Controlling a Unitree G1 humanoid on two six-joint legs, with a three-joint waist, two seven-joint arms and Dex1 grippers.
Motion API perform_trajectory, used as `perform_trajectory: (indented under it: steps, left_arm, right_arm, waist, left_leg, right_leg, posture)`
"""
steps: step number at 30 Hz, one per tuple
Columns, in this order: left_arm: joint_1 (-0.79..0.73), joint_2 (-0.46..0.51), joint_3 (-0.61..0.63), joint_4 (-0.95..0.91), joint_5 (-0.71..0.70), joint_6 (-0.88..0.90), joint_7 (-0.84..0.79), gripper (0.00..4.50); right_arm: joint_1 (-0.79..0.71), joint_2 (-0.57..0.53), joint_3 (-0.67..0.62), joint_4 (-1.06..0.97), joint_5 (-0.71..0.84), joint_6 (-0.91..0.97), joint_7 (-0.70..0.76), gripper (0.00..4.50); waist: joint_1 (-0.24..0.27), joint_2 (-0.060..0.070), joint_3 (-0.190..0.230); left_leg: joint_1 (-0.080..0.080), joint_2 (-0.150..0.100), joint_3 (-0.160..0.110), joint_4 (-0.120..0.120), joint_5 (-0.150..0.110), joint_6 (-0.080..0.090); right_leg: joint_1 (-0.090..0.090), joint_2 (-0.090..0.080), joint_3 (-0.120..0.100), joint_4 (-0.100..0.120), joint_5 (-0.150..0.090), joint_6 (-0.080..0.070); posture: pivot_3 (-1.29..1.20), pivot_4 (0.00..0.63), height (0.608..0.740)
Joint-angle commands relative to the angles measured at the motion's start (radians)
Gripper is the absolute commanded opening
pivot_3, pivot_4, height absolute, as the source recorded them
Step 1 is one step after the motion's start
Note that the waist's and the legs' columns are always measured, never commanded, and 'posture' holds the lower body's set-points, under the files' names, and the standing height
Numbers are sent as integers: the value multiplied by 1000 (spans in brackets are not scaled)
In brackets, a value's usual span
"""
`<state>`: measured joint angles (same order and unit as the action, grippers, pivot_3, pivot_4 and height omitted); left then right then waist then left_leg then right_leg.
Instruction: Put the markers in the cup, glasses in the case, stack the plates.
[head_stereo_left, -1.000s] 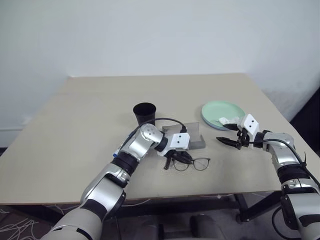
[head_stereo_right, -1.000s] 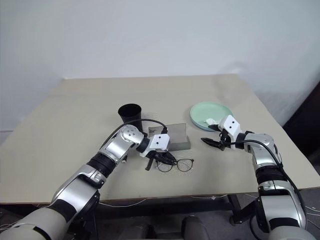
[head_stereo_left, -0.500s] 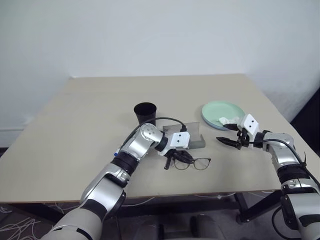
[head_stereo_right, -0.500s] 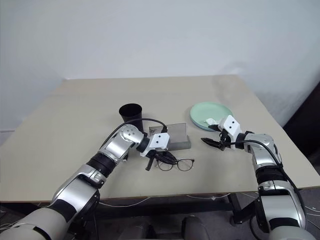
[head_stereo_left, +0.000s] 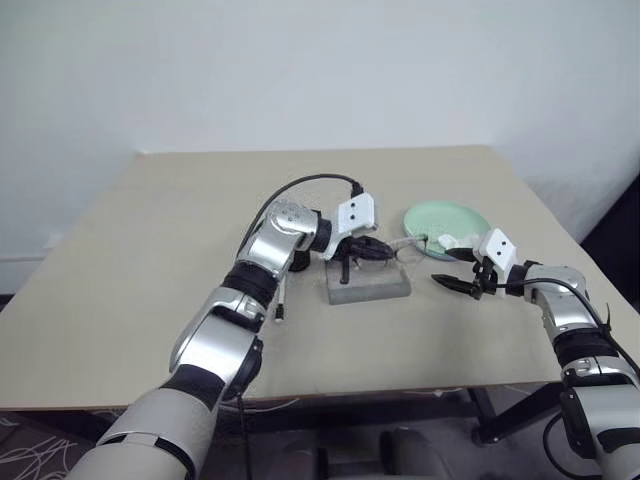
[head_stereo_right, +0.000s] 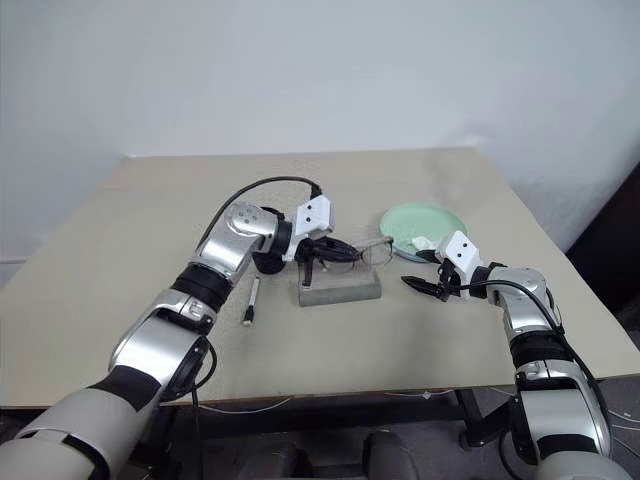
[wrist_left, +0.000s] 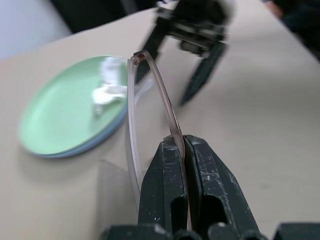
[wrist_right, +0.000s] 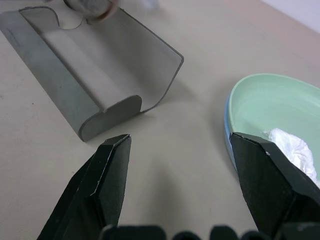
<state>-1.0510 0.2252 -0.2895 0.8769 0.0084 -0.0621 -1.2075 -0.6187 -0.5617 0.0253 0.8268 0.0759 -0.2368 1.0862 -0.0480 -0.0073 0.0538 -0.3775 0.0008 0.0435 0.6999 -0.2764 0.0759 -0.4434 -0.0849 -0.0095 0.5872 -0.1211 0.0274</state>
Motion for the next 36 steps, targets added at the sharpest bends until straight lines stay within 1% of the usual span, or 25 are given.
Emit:
perform_trajectory:
  steps: [1,5,10,21,28,31,36]
  left_arm:
    - [-59,3,11,87,44,-81,62,20]
    - [-64,-1,-14,179,98,-147,89,20]
    - [-51,-23,-18,252,127,-168,84,20]
    - [-24,-58,-15,325,180,-179,95,20]
    - [-10,-63,-9,334,177,-150,29,20]
    - [-1,-58,-5,329,167,-121,-47,20]
    - [7,-52,10,316,152,-71,-128,20]
  right_arm:
    - [-33,4,-10,-10,8,-18,-6,3410]
    - [-28,5,-11,-16,9,-19,-7,3410]
    - [-26,3,-13,-15,10,-20,-7,3410]
    - [-22,0,-15,-25,12,-15,-9,3410]
    - [-18,1,-14,-29,12,-14,-9,3410]
    - [-19,3,-13,-31,12,-14,-10,3410]
    - [-20,2,-7,-25,2,-23,-14,3410]
  waist:
    - [0,0,0]
    - [0,0,0]
    - [0,0,0]
    - [0,-1,0]
    - [0,-1,0]
    - [0,-1,0]
    - [-1,-1,0]
  left_leg:
    - [0,0,0,0,0,0]
    - [0,0,0,0,0,0]
    - [-1,-1,0,0,0,0]
    - [-1,-1,0,0,0,0]
    - [-1,-1,0,0,0,0]
    - [-1,-1,0,0,0,0]
    - [0,-1,-1,0,0,0]
  right_leg:
    - [0,0,0,0,0,0]
    - [0,0,0,0,0,0]
    - [0,0,0,0,0,0]
    - [0,-1,0,0,0,1]
    - [0,-1,0,0,0,1]
    - [0,-1,0,0,0,1]
    - [0,0,0,0,0,1]
  posture:
    - [0,0,733]
    - [0,0,733]
    - [0,0,733]
    - [0,0,733]
    - [0,0,733]
    - [0,0,733]
    - [0,0,733]
